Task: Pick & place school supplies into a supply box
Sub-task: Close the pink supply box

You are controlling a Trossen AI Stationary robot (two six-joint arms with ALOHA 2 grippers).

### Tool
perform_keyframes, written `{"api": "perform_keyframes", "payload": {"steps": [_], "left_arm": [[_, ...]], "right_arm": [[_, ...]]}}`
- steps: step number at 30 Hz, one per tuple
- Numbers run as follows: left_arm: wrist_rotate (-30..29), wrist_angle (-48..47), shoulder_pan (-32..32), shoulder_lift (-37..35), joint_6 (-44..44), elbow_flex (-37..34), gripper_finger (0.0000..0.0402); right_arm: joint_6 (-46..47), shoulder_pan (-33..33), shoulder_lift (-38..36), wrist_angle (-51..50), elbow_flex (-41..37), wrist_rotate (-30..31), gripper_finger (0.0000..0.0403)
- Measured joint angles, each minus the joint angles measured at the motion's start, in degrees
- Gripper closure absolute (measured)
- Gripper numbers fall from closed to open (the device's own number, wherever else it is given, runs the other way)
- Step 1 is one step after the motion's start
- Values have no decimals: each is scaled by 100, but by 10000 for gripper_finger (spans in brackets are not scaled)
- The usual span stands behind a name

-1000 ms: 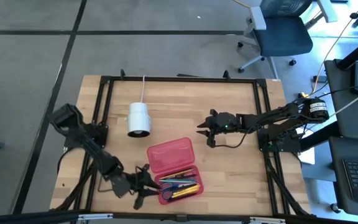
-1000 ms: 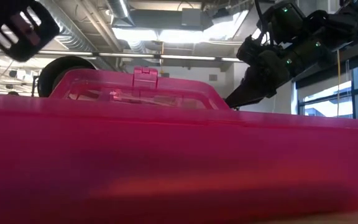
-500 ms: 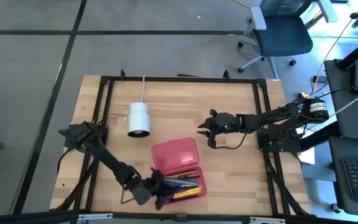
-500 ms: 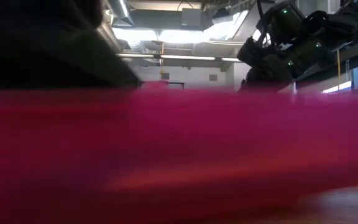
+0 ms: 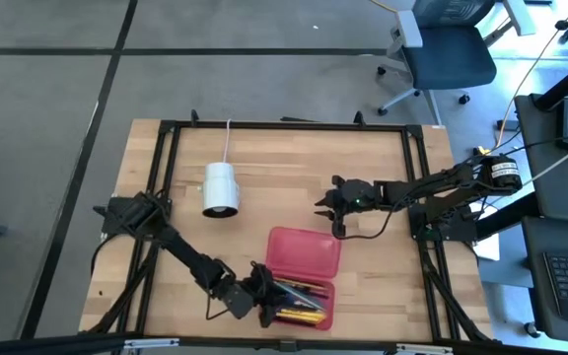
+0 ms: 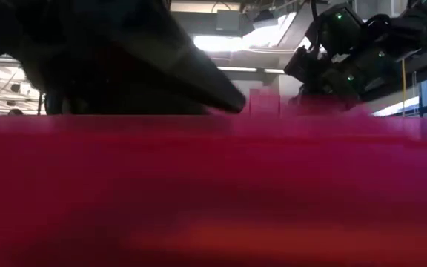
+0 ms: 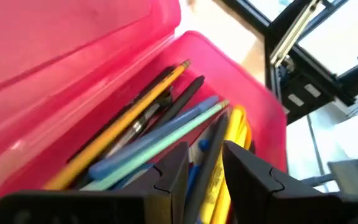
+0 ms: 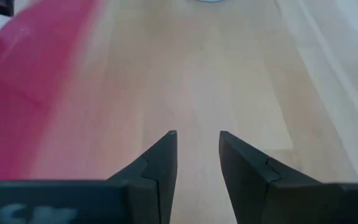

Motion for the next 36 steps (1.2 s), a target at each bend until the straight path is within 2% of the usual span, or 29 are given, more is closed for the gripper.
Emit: {"api": "perform_keyframes", "payload": {"steps": [5,12,18,25,28,32,36], "left_arm": [[114,16,104,0,-111,10,308],[119,-8,217,0,-286,10,309],[145,6,215,-2,-364,10,310],[23,55,215,-4,-365,12,307],[-65,55,215,-6,-363,12,307],[-71,58,215,-35,-358,15,308],[-71,55,213,-35,-376,15,306]], "right_arm": [[-278,0,0,-20,0,-13,280],[-272,0,0,-89,22,-859,280],[-295,-1,0,-314,349,-1006,280],[-323,2,0,-306,672,-2236,280],[-269,52,0,-303,718,-2506,280],[-320,155,-2,-330,719,-2515,280],[-424,130,-2,-362,719,-2115,280]]}}
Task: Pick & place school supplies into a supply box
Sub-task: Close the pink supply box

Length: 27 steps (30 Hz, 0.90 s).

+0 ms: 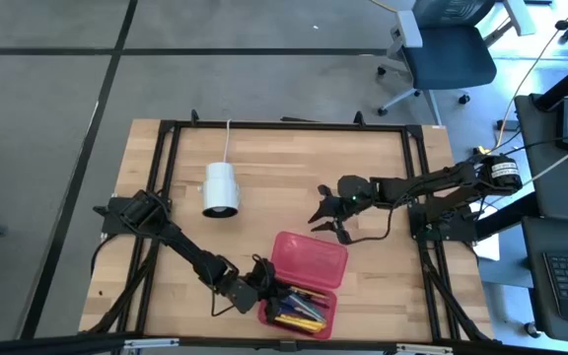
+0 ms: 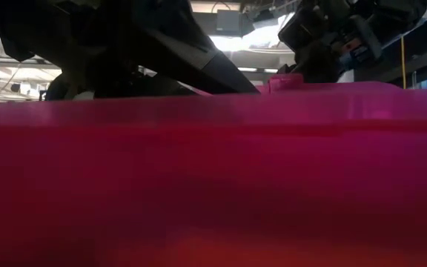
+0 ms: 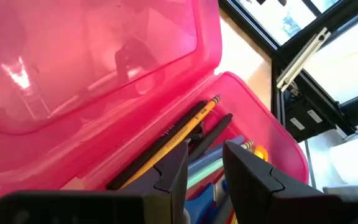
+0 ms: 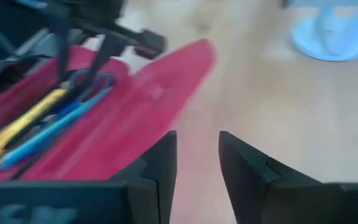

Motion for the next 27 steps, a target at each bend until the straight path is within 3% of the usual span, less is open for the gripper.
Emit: {"api": "perform_keyframes", "payload": {"steps": [8,19,27], "left_arm": [[9,2,0,0,-34,0,308],[11,0,0,0,-126,0,311],[17,0,0,0,-131,0,307]], "right_arm": [[-354,-106,-79,-780,0,616,280],[-570,-100,-79,-2989,-55,334,280],[-68,400,-81,-2546,-578,-85,280]]}}
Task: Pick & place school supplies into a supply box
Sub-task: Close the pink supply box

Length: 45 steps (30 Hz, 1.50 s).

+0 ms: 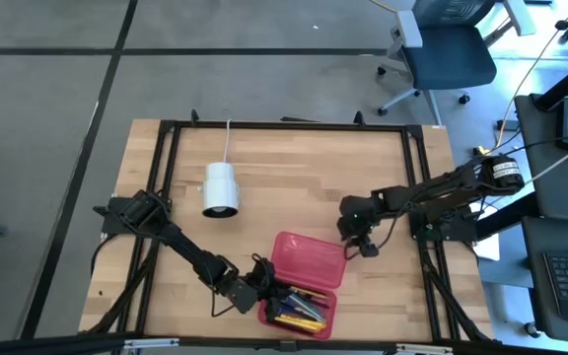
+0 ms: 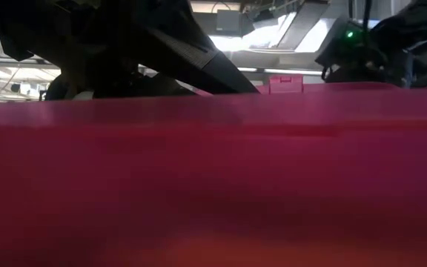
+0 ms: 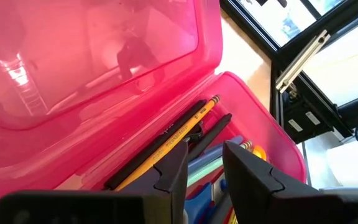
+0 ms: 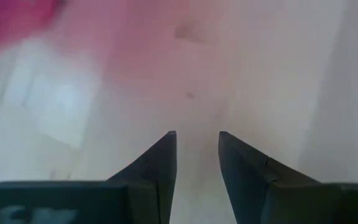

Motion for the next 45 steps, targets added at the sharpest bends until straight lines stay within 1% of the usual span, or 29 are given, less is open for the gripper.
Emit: {"api": "perform_keyframes", "payload": {"steps": [4,9,15,20,25,30,38,45], "left_arm": [[0,0,0,0,-2,0,307],[0,41,0,0,-13,0,308],[-1,86,0,0,-8,2,308],[-8,87,0,0,0,2,308],[-11,138,0,0,16,2,306],[77,619,0,-13,376,2,310],[149,679,-52,-521,975,2,307],[64,684,-202,-1267,1860,4,309]], "right_arm": [[121,310,0,538,-86,0,280],[227,557,-99,714,-87,16,280],[71,743,-697,827,-87,498,280],[-73,867,-1052,1173,-87,469,280],[-85,1023,-1017,1594,-87,452,280],[-99,1150,-1005,1921,-87,450,280],[-98,1203,-1003,2289,-87,402,280],[-103,1203,-1003,2640,-87,45,280]]}}
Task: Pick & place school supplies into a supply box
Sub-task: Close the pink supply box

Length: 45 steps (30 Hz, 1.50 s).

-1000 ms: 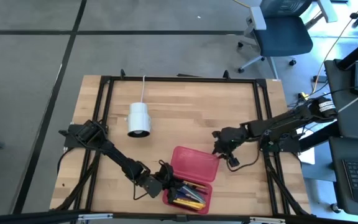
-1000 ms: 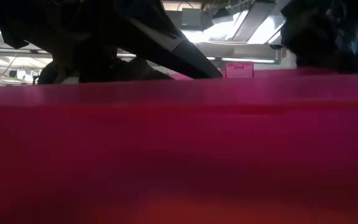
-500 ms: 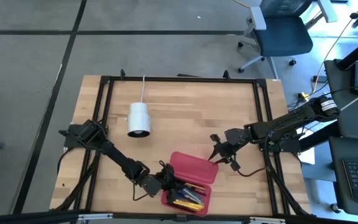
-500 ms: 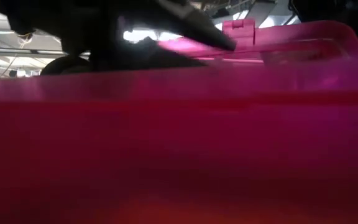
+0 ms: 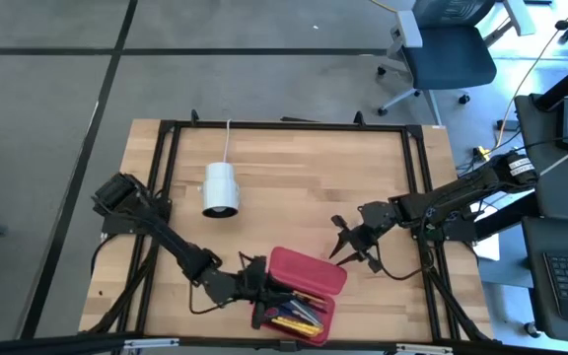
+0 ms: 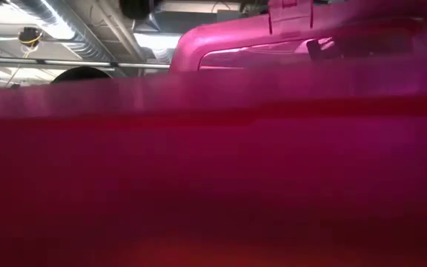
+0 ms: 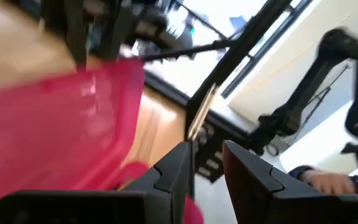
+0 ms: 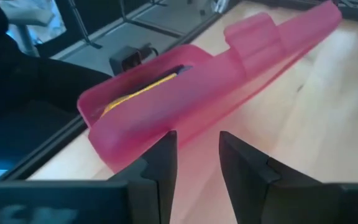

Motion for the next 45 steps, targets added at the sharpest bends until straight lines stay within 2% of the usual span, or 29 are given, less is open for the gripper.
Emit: {"api": "perform_keyframes", "payload": {"steps": [10,23,33,39,45], "left_arm": [[-576,-326,-269,-732,857,0,309],[-758,-397,-353,-833,1001,0,304],[-815,-501,-358,-833,994,0,304],[-792,-654,-377,-833,840,0,304],[-713,-972,-414,-833,465,0,304]], "right_arm": [[24,413,561,750,0,-89,280],[122,809,1108,2081,36,-93,280],[168,1041,2376,2080,944,-125,280],[215,1050,3191,2055,1572,-618,280],[345,1049,3807,1770,2189,-689,280]]}}
